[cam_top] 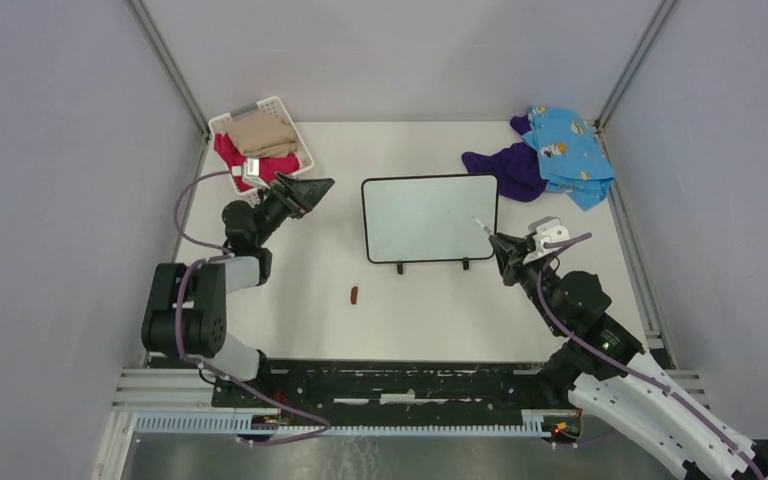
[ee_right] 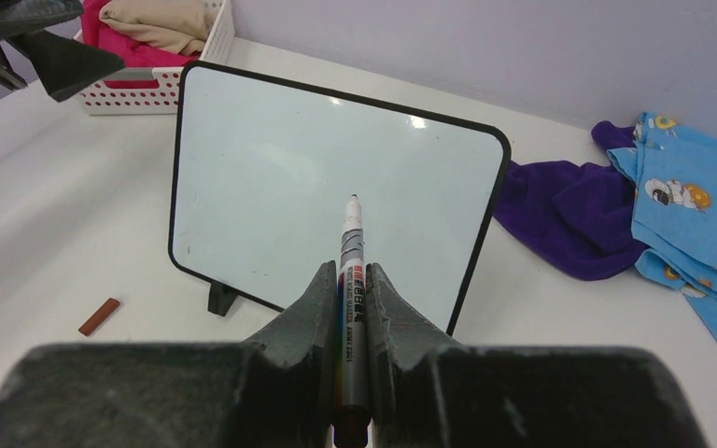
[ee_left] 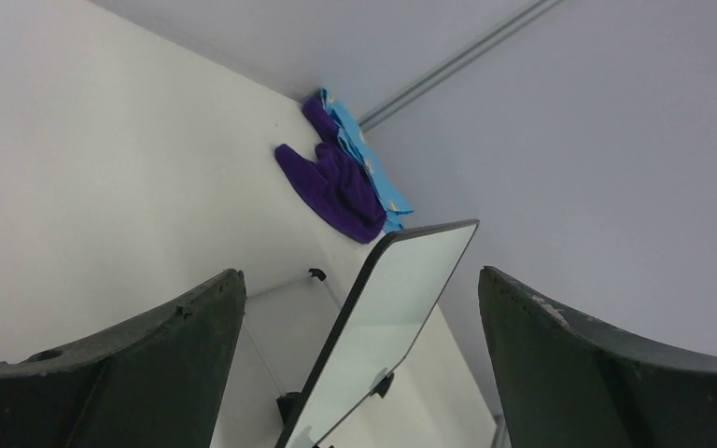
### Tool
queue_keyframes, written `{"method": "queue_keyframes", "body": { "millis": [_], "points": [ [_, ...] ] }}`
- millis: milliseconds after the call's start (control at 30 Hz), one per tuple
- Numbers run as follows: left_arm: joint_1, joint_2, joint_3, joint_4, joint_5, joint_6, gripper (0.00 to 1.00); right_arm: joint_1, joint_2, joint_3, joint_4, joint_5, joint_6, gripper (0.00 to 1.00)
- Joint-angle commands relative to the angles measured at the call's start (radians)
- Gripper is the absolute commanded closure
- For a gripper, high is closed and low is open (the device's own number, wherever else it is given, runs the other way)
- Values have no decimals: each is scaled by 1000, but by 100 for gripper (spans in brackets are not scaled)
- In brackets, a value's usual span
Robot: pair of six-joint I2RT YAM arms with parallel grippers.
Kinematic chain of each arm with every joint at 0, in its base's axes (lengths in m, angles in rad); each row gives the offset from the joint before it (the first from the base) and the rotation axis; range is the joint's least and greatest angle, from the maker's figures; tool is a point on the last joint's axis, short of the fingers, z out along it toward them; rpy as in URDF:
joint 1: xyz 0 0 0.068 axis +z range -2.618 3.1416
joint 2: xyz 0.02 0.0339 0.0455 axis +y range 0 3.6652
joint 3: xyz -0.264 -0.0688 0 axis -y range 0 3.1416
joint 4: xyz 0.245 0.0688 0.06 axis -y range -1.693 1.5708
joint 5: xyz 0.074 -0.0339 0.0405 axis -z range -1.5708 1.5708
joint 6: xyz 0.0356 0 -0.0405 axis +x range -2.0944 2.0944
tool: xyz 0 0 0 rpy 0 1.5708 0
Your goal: Write a sentence on the whiteboard
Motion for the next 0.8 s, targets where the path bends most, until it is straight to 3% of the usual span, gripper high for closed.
{"method": "queue_keyframes", "body": {
  "millis": [0, 67, 133, 300, 367, 400, 533, 767],
  "points": [
    [-55, -233, 109, -548, -168, 354, 0, 0, 5, 37, 50, 18, -17, 100],
    [-122, -304, 173, -782, -337, 491, 0, 0, 7, 33, 53, 15, -20, 100],
    [-166, -358, 206, -873, -374, 590, 0, -1, 7, 29, 53, 12, -20, 100],
    [-170, -519, 185, -882, -376, 587, 0, -1, 4, 23, 53, 1, -12, 100],
    [-168, -574, 182, -920, -575, 498, 0, -1, 0, 25, 53, -2, -6, 100],
    [-163, -592, 179, -928, -592, 487, 0, -1, -1, 24, 53, -4, -5, 100],
    [-159, -578, 214, -975, -524, 542, 0, -1, 2, 24, 79, -14, 11, 100],
    [-194, -489, 208, -1015, -527, 422, 0, 0, 2, 21, 78, -27, 35, 100]
  ]
}}
